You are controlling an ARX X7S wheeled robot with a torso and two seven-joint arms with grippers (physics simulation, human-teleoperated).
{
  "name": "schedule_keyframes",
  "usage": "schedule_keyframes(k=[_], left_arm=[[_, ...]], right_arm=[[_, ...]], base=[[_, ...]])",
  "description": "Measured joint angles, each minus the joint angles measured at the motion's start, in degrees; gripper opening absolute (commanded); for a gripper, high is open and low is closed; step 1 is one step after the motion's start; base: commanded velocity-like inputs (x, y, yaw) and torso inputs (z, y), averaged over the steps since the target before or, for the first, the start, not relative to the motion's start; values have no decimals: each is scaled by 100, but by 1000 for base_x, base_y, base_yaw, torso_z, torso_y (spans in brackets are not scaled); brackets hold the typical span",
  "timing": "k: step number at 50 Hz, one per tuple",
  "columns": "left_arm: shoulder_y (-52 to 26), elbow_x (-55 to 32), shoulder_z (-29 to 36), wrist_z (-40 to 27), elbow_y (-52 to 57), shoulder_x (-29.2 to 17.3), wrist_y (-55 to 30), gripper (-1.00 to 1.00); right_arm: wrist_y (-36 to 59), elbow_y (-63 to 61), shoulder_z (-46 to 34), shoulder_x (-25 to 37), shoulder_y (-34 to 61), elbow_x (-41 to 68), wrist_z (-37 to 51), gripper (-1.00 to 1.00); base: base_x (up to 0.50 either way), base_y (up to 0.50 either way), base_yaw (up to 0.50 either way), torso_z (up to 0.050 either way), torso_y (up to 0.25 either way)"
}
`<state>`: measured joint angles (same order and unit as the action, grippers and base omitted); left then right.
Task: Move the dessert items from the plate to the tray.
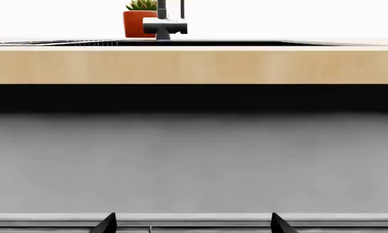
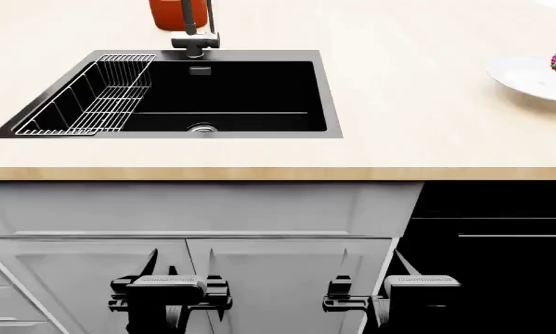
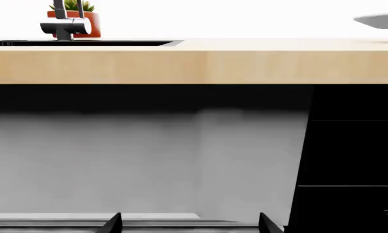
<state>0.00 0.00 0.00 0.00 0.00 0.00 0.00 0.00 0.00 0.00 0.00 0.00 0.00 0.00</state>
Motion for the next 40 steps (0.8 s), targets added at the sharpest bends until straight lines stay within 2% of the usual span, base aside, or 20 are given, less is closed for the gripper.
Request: schedule_keyframes(k=[3, 40], left_arm=[[-3, -28, 24, -26, -2, -23, -4, 100], [-81, -553, 488, -354, -12, -413, -272, 100]], right_arm=[[-7, 3, -33, 24, 1, 19, 26, 100], [-163, 136, -484, 409, 44, 530, 393, 100]], base=[[0, 0, 0, 0, 0], [0, -500, 0, 0, 0]])
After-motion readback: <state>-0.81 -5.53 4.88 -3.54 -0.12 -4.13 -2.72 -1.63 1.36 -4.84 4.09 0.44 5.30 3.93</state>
